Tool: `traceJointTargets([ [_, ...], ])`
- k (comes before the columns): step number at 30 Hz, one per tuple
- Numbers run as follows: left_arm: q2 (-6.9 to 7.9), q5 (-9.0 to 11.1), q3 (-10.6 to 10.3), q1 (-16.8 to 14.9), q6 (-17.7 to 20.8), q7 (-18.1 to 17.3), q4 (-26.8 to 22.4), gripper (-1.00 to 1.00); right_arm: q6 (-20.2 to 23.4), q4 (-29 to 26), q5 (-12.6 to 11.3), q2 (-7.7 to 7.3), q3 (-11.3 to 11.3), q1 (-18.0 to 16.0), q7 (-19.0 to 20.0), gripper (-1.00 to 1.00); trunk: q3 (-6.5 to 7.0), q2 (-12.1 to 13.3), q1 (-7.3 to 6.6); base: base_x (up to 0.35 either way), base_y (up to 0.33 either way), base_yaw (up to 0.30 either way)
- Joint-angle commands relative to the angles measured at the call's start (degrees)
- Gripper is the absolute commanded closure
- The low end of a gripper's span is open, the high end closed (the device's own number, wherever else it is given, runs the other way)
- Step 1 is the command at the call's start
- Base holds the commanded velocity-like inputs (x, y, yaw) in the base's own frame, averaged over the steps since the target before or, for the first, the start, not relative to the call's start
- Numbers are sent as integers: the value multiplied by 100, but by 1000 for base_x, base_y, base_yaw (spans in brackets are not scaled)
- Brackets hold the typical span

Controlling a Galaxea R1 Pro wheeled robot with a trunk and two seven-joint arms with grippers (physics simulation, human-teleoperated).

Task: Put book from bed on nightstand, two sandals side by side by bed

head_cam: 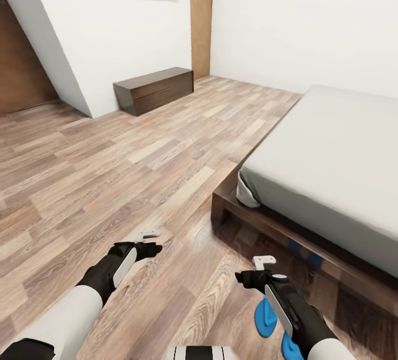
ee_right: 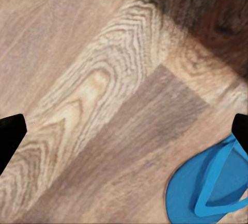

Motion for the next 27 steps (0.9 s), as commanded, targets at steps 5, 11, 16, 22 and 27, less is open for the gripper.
traceJointTargets([
  [5,4,36,-36,-4,18,26,9,-100,22,-10,-34,-7,17,-1,-8,-100,-5,-2,-1,0,0,269],
  [11,3,23,-37,-4,5,29,22,-100,20,-10,-33,-7,17,-2,-8,-100,-5,-2,-1,0,0,269],
  [16,3,17,-38,-4,-6,31,28,-100,21,-10,-33,-6,18,-1,-8,-100,-5,-2,-1,0,0,269],
  [22,3,19,-38,-4,-8,31,33,-100,25,-10,-33,-7,19,-1,-7,-100,-5,-2,-1,0,0,269],
  [27,3,19,-38,-4,-8,34,35,-100,24,-10,-33,-7,19,-1,-4,-100,-5,-2,-1,0,0,269],
])
